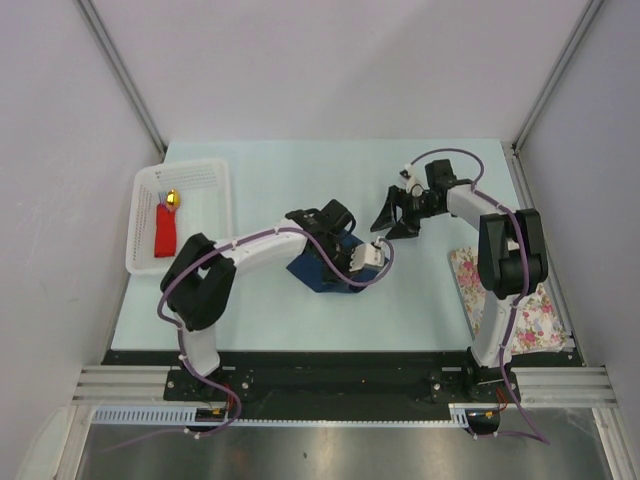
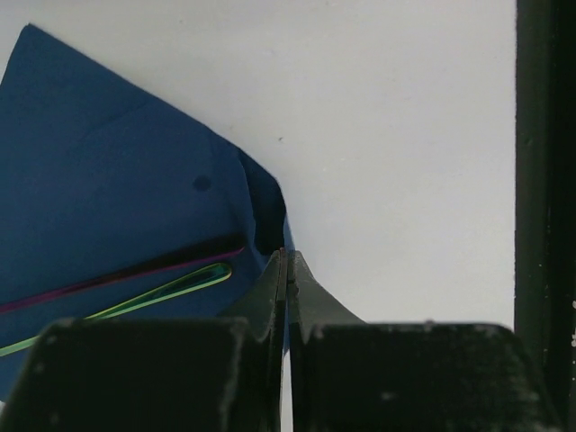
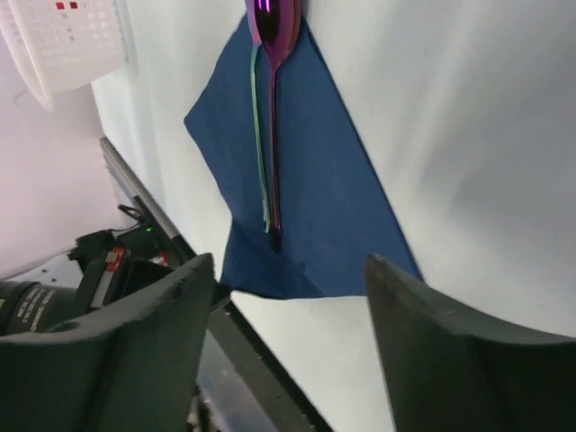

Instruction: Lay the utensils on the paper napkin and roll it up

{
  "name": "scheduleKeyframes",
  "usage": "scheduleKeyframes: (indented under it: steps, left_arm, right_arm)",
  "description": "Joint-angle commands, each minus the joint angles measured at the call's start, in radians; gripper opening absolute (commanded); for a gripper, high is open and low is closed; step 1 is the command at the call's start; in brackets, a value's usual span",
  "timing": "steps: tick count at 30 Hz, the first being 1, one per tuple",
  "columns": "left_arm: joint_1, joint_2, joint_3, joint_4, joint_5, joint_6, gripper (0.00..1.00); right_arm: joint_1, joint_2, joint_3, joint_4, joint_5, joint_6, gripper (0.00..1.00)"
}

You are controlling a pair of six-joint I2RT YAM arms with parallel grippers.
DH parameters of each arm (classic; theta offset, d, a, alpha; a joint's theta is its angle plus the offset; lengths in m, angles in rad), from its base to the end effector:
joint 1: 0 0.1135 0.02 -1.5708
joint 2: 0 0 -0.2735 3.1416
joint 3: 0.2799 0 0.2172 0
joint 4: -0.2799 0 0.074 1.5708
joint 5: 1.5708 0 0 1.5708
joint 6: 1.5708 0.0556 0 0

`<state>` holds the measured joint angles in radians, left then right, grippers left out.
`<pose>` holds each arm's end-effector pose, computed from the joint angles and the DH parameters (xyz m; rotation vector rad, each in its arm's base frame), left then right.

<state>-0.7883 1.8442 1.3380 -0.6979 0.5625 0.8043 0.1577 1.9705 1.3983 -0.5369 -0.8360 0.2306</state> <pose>0.2250 -0.2683 0.2151 2.0108 1.7671 -0.7683 0.3727 0.1010 0.2032 -0.1756 2.5946 1.2445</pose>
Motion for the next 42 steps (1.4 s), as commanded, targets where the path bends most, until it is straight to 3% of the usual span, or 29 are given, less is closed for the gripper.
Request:
scheduleKeyframes:
  steps: [1, 4, 6, 42]
  left_arm:
    - [0.032, 0.042, 0.067, -0.02, 0.043, 0.012, 0.0]
    - [0.057, 0.07, 0.092, -0.006, 0.042, -0.008, 0.0]
    - [0.069, 0.081, 0.098, 0.008, 0.037, -0.011, 0.0]
    - [0.135, 0.167, 0.138, 0.109, -0.03, 0.01, 0.0]
  right_arm:
    - [0.023, -0.041, -0.051, 0.023, -0.06, 0.022, 0.58]
    - [0.04, -0.038, -0.087, 0.046, -0.09, 0.049, 0.4]
    - [0.057, -0.036, -0.1, 0.052, -0.106, 0.061, 0.36]
    - [0.213, 0.077, -0.171, 0.049, -0.152, 0.082, 0.26]
